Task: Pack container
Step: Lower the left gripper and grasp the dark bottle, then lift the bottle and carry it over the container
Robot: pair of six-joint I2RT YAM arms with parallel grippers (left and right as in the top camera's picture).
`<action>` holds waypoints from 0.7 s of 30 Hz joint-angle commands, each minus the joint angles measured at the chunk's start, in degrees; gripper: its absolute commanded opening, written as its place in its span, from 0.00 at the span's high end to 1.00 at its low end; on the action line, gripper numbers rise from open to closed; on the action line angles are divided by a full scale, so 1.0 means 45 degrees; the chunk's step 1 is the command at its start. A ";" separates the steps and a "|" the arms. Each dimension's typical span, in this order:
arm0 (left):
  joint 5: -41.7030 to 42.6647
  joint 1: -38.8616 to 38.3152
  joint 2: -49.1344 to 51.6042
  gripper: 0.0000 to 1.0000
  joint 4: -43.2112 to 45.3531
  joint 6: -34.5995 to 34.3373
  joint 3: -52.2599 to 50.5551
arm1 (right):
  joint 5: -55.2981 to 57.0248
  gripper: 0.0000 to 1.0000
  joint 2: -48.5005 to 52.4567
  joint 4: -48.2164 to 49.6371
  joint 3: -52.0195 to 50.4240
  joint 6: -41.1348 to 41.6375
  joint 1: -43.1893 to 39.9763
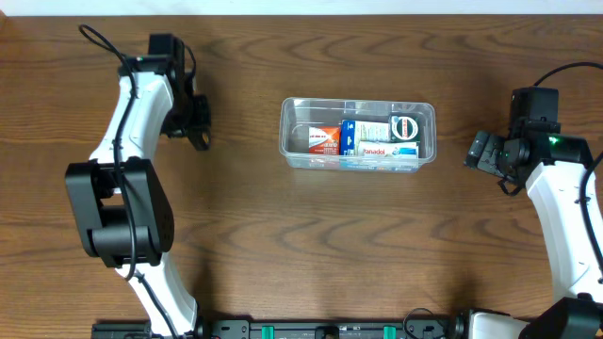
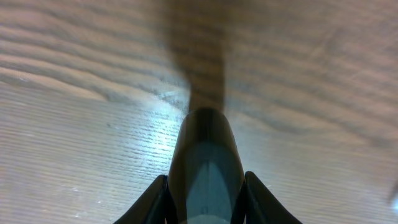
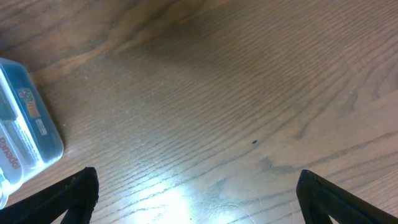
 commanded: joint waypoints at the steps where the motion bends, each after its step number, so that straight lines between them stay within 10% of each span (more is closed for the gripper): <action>1: -0.0015 -0.0097 -0.0034 0.81 -0.0486 -0.0350 0.1137 | 0.0092 0.01 -0.0058 -0.0005 0.0039 -0.0151 -0.0083; 21: -0.0010 -0.2953 -0.1433 0.81 -0.3070 -0.0933 0.4915 | 0.0092 0.01 -0.0058 -0.0005 0.0039 -0.0146 -0.0083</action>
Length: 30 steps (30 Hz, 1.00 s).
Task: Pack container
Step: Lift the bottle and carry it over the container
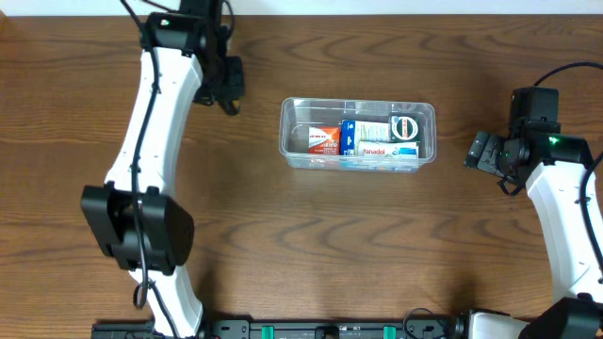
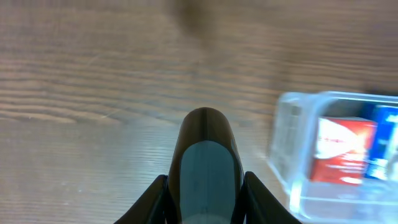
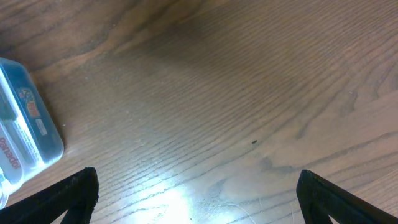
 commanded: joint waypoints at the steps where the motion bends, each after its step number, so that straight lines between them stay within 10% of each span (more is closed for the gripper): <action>1: -0.0010 -0.0622 -0.1049 0.80 -0.0180 -0.0359 0.0505 | 0.0092 0.01 -0.0058 -0.0010 0.0039 -0.0151 -0.0083; 30: -0.0058 -0.3915 -0.0879 0.81 0.0403 -0.1564 -0.1039 | 0.0092 0.01 -0.0058 -0.0010 0.0039 -0.0151 -0.0083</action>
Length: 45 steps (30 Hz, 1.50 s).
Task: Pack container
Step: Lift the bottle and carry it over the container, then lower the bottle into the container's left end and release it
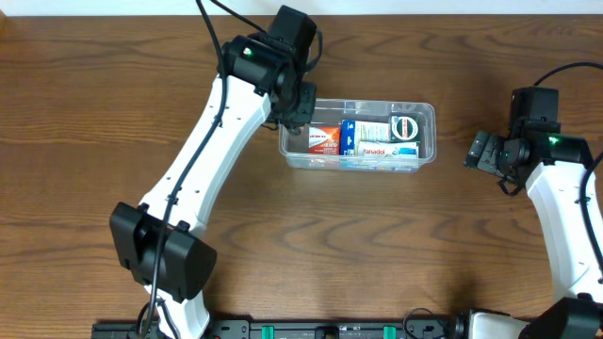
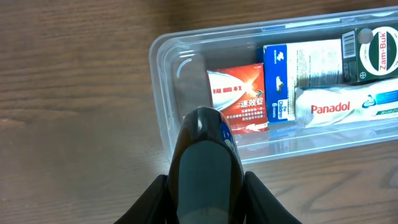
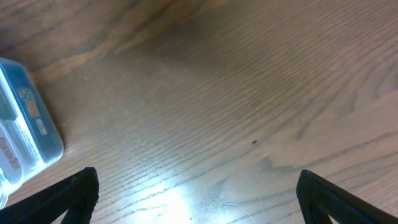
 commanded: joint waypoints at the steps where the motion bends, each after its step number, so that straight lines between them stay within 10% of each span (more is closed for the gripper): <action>1: -0.0068 -0.0063 0.0126 0.81 0.0107 -0.0432 -0.0160 | 0.0092 0.01 -0.0058 -0.0010 0.0039 -0.0151 -0.0083; 45: -0.1088 -0.0413 0.3580 0.81 0.1443 -0.1205 -0.0185 | 0.0092 0.01 -0.0058 -0.0010 0.0039 -0.0146 -0.0083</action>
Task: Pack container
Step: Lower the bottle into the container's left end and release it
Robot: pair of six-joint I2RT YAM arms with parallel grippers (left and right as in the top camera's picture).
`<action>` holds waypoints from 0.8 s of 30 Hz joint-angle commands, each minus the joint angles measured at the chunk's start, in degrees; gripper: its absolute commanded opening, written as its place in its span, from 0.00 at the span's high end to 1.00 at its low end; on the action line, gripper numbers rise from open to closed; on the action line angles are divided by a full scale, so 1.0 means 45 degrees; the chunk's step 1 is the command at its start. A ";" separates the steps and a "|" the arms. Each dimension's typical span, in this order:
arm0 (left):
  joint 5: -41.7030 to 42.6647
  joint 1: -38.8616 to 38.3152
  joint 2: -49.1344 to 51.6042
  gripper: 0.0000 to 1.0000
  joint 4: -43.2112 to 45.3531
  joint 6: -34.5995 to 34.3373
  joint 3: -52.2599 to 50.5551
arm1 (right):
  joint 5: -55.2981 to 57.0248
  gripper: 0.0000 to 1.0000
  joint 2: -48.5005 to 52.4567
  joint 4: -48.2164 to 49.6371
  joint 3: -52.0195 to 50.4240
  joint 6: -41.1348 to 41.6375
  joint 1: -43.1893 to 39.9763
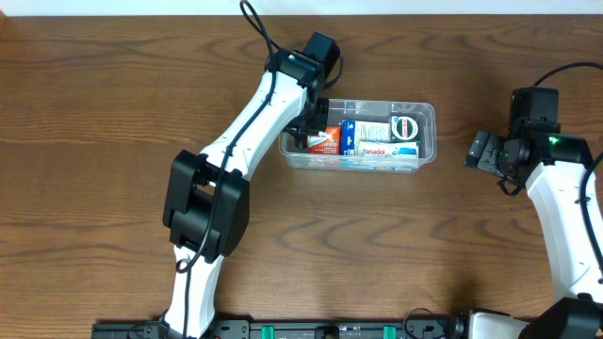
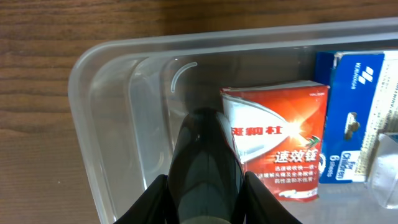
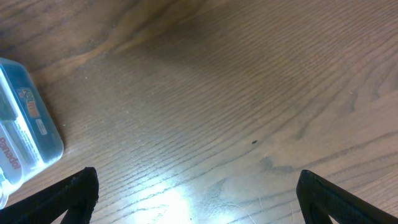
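The clear plastic container (image 1: 426, 111) lies at the table's back middle, its rim (image 2: 81, 68) large in the left wrist view. A red box (image 2: 277, 149), a blue box (image 2: 354, 118), a Panadol box (image 1: 377, 149) and a Zam-Buk box (image 1: 406, 126) fill its middle and right. My left gripper (image 2: 205, 196) is shut on a dark rounded item (image 2: 205, 155). It hangs over the container's bare left end, just left of the red box. My right gripper (image 3: 198, 199) stands open over bare wood, right of the container.
The wooden table (image 1: 301, 245) stretches wide in front of the container. The left arm (image 1: 254, 113) reaches diagonally from the front left to the container. The container's right corner (image 3: 25, 124) shows at the left edge of the right wrist view.
My left gripper, still holding the dark item, has gone from above the container's left front wall to lower and further in, over its bare left end. The right arm has not moved.
My left gripper held the dark item over bare wood at the far left. Then it was at the back, left of the container. Then it was above the container's left edge, and now it is low over the left end. The right gripper stayed open and still.
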 commanded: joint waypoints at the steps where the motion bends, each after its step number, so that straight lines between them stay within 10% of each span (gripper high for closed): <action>1: -0.0243 0.0019 0.0160 0.81 0.0112 -0.0238 -0.0063 | 0.0092 0.01 -0.0058 -0.0015 0.0039 -0.0151 -0.0083; 24: -0.0335 0.0019 0.0772 0.80 0.0248 -0.0471 -0.0063 | 0.0092 0.01 -0.0058 -0.0010 0.0039 -0.0151 -0.0102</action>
